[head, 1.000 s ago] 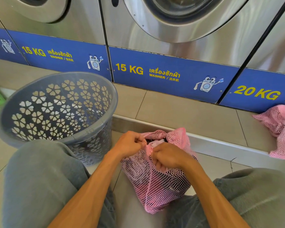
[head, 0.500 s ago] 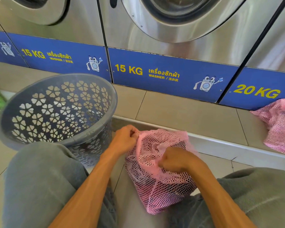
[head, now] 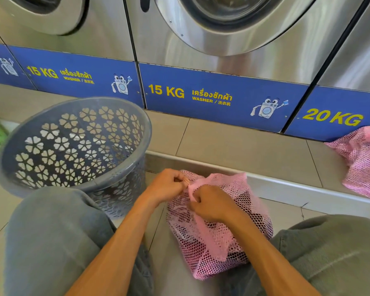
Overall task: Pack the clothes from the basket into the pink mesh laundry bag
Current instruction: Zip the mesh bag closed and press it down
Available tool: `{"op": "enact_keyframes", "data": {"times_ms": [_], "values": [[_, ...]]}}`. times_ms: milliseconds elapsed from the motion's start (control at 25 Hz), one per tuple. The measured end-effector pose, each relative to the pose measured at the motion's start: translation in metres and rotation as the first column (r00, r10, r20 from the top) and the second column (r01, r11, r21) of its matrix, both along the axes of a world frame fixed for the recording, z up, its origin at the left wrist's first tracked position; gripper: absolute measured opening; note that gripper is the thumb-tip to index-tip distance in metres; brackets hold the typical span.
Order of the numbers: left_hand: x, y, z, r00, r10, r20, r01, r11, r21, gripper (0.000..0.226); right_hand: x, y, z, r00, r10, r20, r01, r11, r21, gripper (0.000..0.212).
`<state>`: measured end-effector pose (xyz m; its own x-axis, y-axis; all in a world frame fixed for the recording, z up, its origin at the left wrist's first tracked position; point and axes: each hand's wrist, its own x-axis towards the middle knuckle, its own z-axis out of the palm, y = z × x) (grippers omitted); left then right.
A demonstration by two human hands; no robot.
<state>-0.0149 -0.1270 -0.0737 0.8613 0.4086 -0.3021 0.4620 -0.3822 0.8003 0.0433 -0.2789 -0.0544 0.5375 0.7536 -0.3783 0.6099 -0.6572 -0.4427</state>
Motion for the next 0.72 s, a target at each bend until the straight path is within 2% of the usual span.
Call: {"op": "enact_keyframes", "data": {"times_ms": [80, 160, 240, 320, 400, 480, 560, 720], "values": [[0.000, 0.002, 0.000, 0.995, 0.097, 0.022, -0.098, 0.994, 0.054, 0.014, -0.007, -0.003, 0.010, 0.982, 0.145, -0.122, -0.157, 0.984, -0.087, 0.037], [0.001, 0.005, -0.001, 0.975, 0.213, 0.057, -0.215, 0.976, 0.041, 0.014, -0.019, -0.005, 0.020, 0.932, 0.248, -0.263, -0.296, 0.942, -0.160, 0.033], [0.002, 0.009, -0.001, 0.954, 0.282, 0.103, -0.285, 0.958, 0.020, 0.013, -0.026, -0.007, 0.024, 0.894, 0.263, -0.362, -0.360, 0.904, -0.231, 0.027], [0.002, 0.010, 0.001, 0.956, 0.260, 0.140, -0.261, 0.965, -0.012, 0.013, -0.025, -0.009, 0.022, 0.894, 0.231, -0.383, -0.348, 0.898, -0.270, 0.031], [0.003, 0.008, 0.003, 0.972, 0.185, 0.146, -0.178, 0.982, -0.059, 0.014, -0.018, -0.009, 0.017, 0.946, 0.165, -0.278, -0.229, 0.949, -0.218, 0.042], [0.004, 0.003, 0.001, 0.985, 0.109, 0.131, -0.096, 0.990, -0.104, 0.013, -0.010, -0.009, 0.012, 0.997, 0.034, -0.068, -0.038, 0.998, -0.058, 0.050], [0.004, -0.004, 0.002, 0.991, 0.053, 0.123, -0.035, 0.988, -0.151, 0.013, -0.007, -0.007, 0.009, 0.995, -0.100, 0.017, 0.098, 0.991, 0.090, 0.052], [0.002, -0.007, 0.009, 0.991, 0.012, 0.136, 0.011, 0.986, -0.167, 0.012, -0.011, -0.004, 0.003, 0.973, -0.198, 0.122, 0.187, 0.977, 0.100, 0.048]]}}
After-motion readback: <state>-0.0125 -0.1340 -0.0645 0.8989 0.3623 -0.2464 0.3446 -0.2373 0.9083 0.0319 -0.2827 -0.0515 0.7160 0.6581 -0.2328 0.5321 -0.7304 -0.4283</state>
